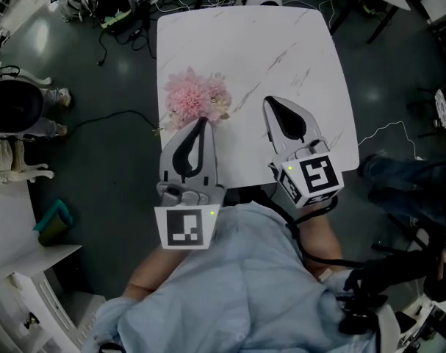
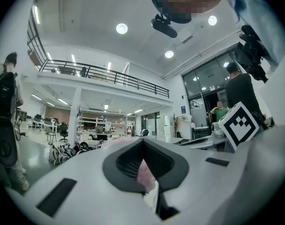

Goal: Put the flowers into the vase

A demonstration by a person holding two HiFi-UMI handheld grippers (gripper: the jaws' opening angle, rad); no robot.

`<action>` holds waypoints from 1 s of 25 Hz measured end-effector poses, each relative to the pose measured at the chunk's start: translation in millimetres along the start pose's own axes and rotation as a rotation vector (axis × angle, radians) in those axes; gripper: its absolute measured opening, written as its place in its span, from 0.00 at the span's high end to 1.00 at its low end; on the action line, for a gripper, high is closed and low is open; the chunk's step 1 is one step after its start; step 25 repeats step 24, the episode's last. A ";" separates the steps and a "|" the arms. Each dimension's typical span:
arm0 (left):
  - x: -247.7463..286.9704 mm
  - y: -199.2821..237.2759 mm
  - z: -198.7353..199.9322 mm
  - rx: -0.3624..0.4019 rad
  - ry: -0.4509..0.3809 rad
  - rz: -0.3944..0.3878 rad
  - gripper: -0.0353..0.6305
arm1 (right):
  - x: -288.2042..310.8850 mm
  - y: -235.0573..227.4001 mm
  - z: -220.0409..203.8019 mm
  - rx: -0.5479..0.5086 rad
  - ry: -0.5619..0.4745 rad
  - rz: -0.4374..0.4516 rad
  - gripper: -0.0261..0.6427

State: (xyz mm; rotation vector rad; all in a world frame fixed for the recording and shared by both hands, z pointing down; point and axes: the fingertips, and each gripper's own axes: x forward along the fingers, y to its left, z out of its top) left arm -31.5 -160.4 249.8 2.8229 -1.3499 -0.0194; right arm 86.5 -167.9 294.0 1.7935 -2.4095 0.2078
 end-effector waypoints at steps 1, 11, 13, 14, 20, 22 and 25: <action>0.6 1.0 2.7 0.004 -0.011 0.008 0.94 | -1.2 -1.5 2.3 0.002 -0.009 -0.001 0.96; 5.4 4.2 17.4 0.026 -0.046 0.033 0.94 | 1.8 1.4 22.0 -0.017 -0.059 0.044 0.96; 5.8 6.7 19.7 0.025 -0.053 0.038 0.94 | 3.6 4.2 25.2 -0.024 -0.067 0.057 0.96; 5.9 8.1 20.3 0.024 -0.055 0.041 0.94 | 4.7 5.6 26.7 -0.027 -0.071 0.064 0.96; 4.4 16.1 21.2 0.022 -0.060 0.057 0.94 | 11.9 15.4 33.0 -0.042 -0.087 0.099 0.96; 4.3 19.2 21.5 0.022 -0.066 0.060 0.94 | 14.4 16.4 31.8 -0.029 -0.089 0.095 0.96; 4.4 21.7 20.8 0.022 -0.068 0.064 0.94 | 16.8 17.9 31.1 -0.029 -0.091 0.100 0.96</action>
